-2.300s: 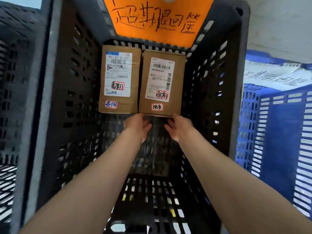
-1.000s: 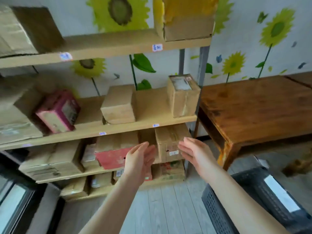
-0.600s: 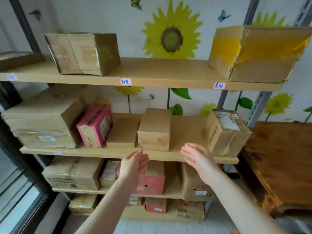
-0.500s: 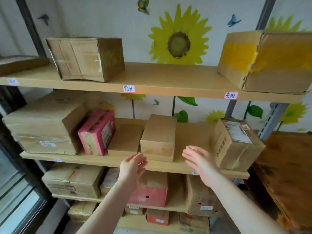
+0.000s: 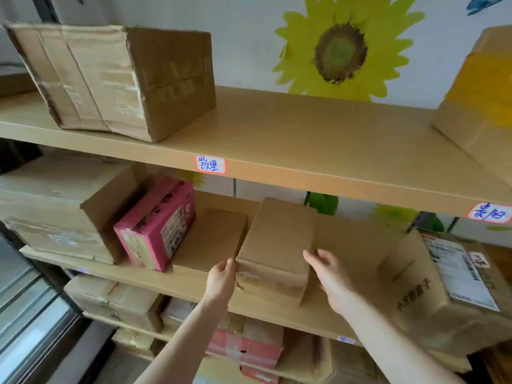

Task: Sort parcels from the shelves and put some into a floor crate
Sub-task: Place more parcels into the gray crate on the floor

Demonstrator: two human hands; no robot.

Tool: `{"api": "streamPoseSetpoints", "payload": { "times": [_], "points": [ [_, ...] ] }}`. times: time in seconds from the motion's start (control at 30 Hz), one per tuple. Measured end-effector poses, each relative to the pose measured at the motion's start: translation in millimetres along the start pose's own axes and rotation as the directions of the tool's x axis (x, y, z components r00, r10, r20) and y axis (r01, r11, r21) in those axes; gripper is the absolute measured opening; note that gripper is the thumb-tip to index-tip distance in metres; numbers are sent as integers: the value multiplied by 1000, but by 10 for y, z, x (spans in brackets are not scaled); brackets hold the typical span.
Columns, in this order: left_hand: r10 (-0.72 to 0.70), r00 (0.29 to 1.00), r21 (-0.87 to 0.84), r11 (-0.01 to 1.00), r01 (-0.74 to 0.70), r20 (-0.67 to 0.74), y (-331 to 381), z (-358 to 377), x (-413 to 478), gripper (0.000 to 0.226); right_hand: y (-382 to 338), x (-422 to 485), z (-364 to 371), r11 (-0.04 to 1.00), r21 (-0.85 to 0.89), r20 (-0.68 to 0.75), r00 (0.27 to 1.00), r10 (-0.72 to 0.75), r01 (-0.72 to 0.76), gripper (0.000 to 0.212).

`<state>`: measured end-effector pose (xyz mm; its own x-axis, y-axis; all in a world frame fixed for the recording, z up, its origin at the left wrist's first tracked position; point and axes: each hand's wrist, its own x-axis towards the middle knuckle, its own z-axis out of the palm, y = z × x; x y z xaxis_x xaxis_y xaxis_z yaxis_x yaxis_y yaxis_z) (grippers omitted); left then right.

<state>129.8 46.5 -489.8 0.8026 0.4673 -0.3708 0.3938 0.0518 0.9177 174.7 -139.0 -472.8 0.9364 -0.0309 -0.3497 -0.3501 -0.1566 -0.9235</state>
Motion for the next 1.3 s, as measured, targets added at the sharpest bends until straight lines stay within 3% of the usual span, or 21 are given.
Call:
{"api": "streamPoseSetpoints", "payload": {
  "times": [0.17,0.27,0.3,0.37,0.43,0.5,0.57,0.63,0.7,0.77,0.83,0.97,1.07,1.13,1.23,1.3],
  "points": [
    [54,997,-12,998,-54,63,-23,2,88,30,18,26,4,996,75,-13,999,51,-50,58],
    [110,982,-61,993,-102,151,-38,-18,105,19,8,-18,-67,991,134,-41,999,18,-13,47],
    [103,977,-105,991,-84,187,-37,-34,113,29,-6,-61,-94,988,155,-37,999,10,-4,41],
    [27,949,-216,976,43,314,5,-88,136,71,-35,-167,-125,976,216,-5,1000,8,-7,22],
    [-4,890,-261,955,138,457,85,-144,115,92,-24,-261,-133,969,248,17,1000,-3,-1,27],
    [4,866,-299,939,168,499,152,-163,71,76,-19,-336,-167,992,110,-28,998,-63,65,41],
    [13,887,-364,915,176,462,213,-148,9,54,-61,-393,-197,976,-138,-51,983,-174,166,40],
    [31,891,-375,913,160,453,226,-132,-23,46,-109,-415,-201,951,-246,-37,979,-200,186,38],
    [67,895,-364,925,111,442,230,-119,-67,53,-139,-427,-180,973,-200,-15,992,-122,117,54],
    [119,900,-358,933,43,418,213,-116,-98,69,-125,-418,-147,995,-105,0,1000,-4,4,91],
    [158,898,-340,940,-11,410,233,-120,-147,67,-78,-381,-125,999,7,32,998,51,-51,113],
    [168,872,-327,945,-9,460,299,-129,-224,33,-113,-430,-77,989,134,185,982,41,-66,95],
    [200,884,-187,973,-131,422,251,-111,-221,28,-114,-499,-27,975,217,195,981,10,-53,46],
    [236,893,-164,969,-186,383,227,-127,-191,30,-53,-522,-19,938,342,185,983,-7,-57,31],
    [192,909,-68,981,-179,369,264,-163,-181,57,59,-531,-37,860,504,206,978,-29,-80,36],
    [119,919,-47,993,-110,376,270,-163,-175,49,130,-527,-69,831,550,203,979,-33,-86,49]
  ]
}}
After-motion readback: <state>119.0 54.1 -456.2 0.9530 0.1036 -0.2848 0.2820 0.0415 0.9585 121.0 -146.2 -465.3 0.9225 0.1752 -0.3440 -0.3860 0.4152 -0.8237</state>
